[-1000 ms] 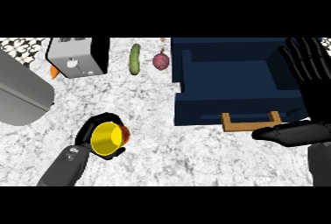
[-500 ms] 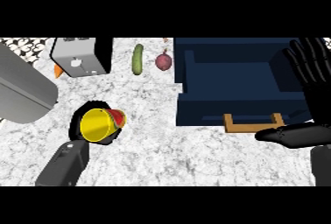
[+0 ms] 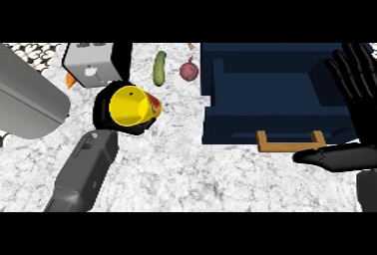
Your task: Pick up the cup, place it into the drawer and close the drawer
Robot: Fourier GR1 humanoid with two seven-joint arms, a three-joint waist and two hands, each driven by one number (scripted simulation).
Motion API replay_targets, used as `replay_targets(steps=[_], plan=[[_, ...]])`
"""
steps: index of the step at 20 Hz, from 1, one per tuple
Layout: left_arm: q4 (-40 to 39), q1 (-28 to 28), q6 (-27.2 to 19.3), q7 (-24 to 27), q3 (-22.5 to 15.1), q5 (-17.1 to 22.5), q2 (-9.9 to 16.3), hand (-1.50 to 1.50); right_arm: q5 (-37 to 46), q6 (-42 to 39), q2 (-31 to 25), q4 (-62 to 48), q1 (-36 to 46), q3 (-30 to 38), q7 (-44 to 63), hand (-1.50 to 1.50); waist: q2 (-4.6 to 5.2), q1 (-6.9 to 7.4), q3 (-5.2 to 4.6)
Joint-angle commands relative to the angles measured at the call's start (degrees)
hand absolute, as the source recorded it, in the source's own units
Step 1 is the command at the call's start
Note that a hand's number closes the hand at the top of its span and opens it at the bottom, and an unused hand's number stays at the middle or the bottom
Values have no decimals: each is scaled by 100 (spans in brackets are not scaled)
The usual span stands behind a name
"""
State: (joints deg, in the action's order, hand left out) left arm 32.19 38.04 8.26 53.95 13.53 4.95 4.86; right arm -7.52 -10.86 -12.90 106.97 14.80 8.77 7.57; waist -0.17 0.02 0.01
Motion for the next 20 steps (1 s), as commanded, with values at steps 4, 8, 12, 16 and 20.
replay_targets(steps=[4,8,12,16,20], plan=[[1354,733,-472,-1541,-405,42,-396,150,418,233,226,-272,125,-236,-216,-150,-17,83,5],[1857,1347,-1064,-2565,-821,151,-479,150,16,-108,-67,-81,-281,162,-286,-150,-37,-4,8],[1496,2269,-1612,-3168,-988,215,-483,150,102,95,49,-236,164,68,-150,-150,15,-85,2],[962,2663,-2086,-3282,-1423,394,-485,150,179,39,61,-227,69,-22,-208,-150,33,-131,1],[177,3474,-2572,-3873,-1667,755,-486,150,264,-74,31,-481,168,-74,-506,-150,73,-265,5]])
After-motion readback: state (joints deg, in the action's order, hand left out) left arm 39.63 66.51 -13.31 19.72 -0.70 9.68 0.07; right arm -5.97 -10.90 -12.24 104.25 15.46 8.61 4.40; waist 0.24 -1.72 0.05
